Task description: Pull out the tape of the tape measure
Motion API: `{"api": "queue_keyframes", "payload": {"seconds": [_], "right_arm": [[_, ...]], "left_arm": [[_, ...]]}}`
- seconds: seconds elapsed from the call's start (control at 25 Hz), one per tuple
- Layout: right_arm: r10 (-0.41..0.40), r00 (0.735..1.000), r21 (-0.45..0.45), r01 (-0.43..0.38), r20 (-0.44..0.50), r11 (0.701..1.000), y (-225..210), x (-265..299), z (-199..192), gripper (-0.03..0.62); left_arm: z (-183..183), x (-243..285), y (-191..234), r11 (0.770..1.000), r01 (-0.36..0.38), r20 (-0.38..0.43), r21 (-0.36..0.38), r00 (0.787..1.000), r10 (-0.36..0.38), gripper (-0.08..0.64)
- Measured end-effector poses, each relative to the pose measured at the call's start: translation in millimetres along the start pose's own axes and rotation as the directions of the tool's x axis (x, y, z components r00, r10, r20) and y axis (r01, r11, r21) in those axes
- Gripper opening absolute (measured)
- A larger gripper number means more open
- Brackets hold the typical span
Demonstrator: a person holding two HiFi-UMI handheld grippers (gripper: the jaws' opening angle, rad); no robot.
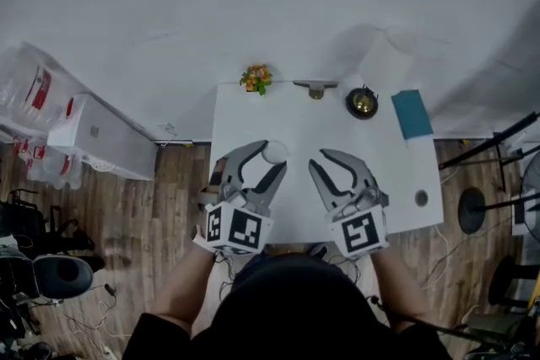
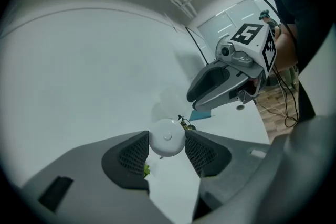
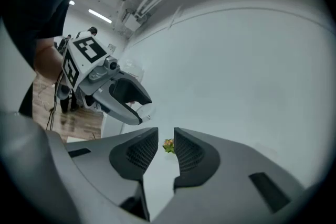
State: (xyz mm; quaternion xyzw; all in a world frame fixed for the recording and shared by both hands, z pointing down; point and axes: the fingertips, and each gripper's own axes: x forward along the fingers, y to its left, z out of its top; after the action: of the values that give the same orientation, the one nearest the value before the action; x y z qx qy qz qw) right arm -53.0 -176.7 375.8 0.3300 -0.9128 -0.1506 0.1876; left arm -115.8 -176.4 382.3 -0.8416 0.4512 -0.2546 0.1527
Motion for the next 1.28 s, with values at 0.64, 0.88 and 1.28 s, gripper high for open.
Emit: {"api": "queue_keyframes", "payload": {"seconds": [0.64,0.88,1.28], "right_arm": [[-0.06,0.998,-0.411,0.041,-0.032,0.911,6,13,19,0.08],[-0.083,0.994,-0.54,0.03,-0.075,0.841,15,19,11,0.049],[-0.093,0.99,-0.525,0.024,-0.104,0.851,13,9,-4,0.012]], "left_arm": [[32,13,-7,0.97,-0.033,0.03,0.24,0.999,0.026,0.213],[29,10,-9,0.961,-0.036,0.015,0.274,0.999,0.033,0.213],[27,15,-27,0.961,-0.022,0.006,0.275,1.0,0.021,0.213]]}}
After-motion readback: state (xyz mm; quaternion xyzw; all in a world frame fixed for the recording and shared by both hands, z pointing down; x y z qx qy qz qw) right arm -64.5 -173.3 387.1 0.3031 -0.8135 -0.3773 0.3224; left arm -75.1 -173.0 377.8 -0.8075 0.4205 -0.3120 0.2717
